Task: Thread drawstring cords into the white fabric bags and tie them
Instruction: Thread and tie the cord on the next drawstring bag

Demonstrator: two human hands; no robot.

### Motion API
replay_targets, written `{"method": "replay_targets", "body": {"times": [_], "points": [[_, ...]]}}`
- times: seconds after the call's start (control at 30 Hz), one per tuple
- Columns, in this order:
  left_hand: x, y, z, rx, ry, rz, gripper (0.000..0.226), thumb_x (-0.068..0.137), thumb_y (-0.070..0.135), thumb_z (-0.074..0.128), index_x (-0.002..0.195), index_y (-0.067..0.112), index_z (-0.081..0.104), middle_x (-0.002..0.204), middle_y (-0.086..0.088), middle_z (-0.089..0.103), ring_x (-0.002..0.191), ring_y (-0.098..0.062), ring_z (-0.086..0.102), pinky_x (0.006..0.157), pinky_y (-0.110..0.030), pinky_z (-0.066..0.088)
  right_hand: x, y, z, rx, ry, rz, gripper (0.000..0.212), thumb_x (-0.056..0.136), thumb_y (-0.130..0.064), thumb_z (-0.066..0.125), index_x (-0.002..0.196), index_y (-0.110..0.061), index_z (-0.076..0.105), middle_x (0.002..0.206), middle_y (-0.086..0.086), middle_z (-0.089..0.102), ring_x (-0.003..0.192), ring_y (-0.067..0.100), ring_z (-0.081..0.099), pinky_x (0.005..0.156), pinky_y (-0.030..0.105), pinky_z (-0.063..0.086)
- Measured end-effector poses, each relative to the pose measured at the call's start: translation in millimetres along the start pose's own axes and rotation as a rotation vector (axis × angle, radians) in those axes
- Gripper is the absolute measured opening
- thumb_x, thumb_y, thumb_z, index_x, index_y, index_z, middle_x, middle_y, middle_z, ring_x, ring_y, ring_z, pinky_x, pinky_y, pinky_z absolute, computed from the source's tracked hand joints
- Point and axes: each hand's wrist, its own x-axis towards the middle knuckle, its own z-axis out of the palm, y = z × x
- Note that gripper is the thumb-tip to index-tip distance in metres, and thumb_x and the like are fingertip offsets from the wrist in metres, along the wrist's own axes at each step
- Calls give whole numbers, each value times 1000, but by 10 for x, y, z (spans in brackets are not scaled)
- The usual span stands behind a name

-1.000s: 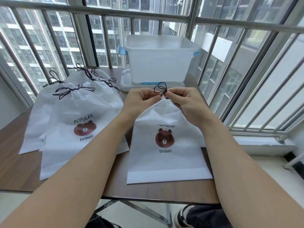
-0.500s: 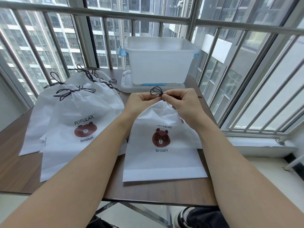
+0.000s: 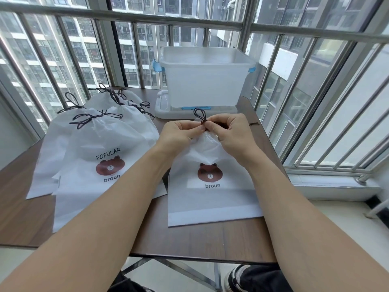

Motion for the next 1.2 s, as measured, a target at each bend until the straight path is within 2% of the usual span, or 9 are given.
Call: {"method": "replay_targets", "body": {"times": [0.1, 0.23, 0.37, 0.43, 0.53, 0.73, 0.83, 0.97, 1.2], "points": [[-18, 13, 29, 6, 36, -1, 16, 87, 17, 75, 97, 5, 77, 85, 1, 77, 71, -3, 67, 69, -14, 50, 6, 3, 53, -136, 110, -66, 10, 91, -8, 71, 85, -10, 79, 75, -6, 74, 67, -1, 64, 70, 14, 48], [-17, 99, 36, 0, 11, -41, 18, 93, 21, 68, 106, 11, 76, 95, 9, 77, 84, 6, 68, 70, -6, 48, 19, -1, 96, -117, 199, -55, 9, 90, -11, 73, 85, -11, 81, 71, -9, 73, 64, 1, 63, 67, 17, 48], [-65, 194, 28, -179, -119, -177, 21, 97, 16, 50, 95, 9, 70, 88, -4, 72, 75, -13, 67, 64, -15, 53, 10, -21, 115, -24, 141, 7, 9, 91, -10, 73, 88, -8, 81, 70, -9, 72, 61, -3, 59, 64, 13, 45], [-65, 183, 60, -27, -49, -161, 18, 95, 25, 57, 84, 16, 69, 80, 2, 70, 67, -8, 63, 56, -12, 49, 0, -31, 126, -68, 107, -14, 10, 92, -9, 72, 88, -6, 81, 74, -6, 74, 64, -3, 61, 65, 12, 46], [-17, 85, 64, 225, 83, 67, 18, 90, 30, 71, 82, 14, 75, 67, 11, 68, 57, 3, 56, 55, -9, 42, -10, -38, 104, -22, 70, -3, 10, 92, -8, 71, 89, -4, 80, 70, -9, 72, 62, -3, 61, 65, 13, 46], [37, 93, -99, 551, 154, 444, 6, 85, 10, 75, 85, 14, 79, 68, 13, 71, 62, -2, 65, 69, -25, 57, 20, 2, -69, 161, 34, 181, 11, 94, -9, 70, 90, 0, 76, 56, -11, 57, 50, 8, 37, 51, 19, 32], [21, 122, -58, 376, 138, 337, 14, 92, 22, 71, 82, 14, 76, 72, 0, 74, 68, -11, 68, 79, -39, 61, 22, 2, -73, 185, 33, 213, 10, 93, -9, 71, 87, -4, 77, 59, -5, 59, 50, 10, 35, 50, 19, 32], [-45, 111, 52, 431, 110, 228, 34, 79, 55, 76, 82, 22, 79, 74, 11, 74, 72, -3, 67, 69, -23, 53, 17, -15, -49, 105, 43, 155, 11, 94, -5, 69, 93, 2, 77, 53, -16, 62, 45, -2, 49, 53, 10, 38], [-47, 90, 42, 406, 44, 199, 10, 88, 21, 73, 81, 23, 79, 74, 2, 75, 64, -3, 58, 66, -21, 47, 6, -32, -49, 33, 56, 114, 11, 93, -5, 69, 86, -5, 76, 50, -18, 59, 43, -3, 48, 50, 8, 35]]}}
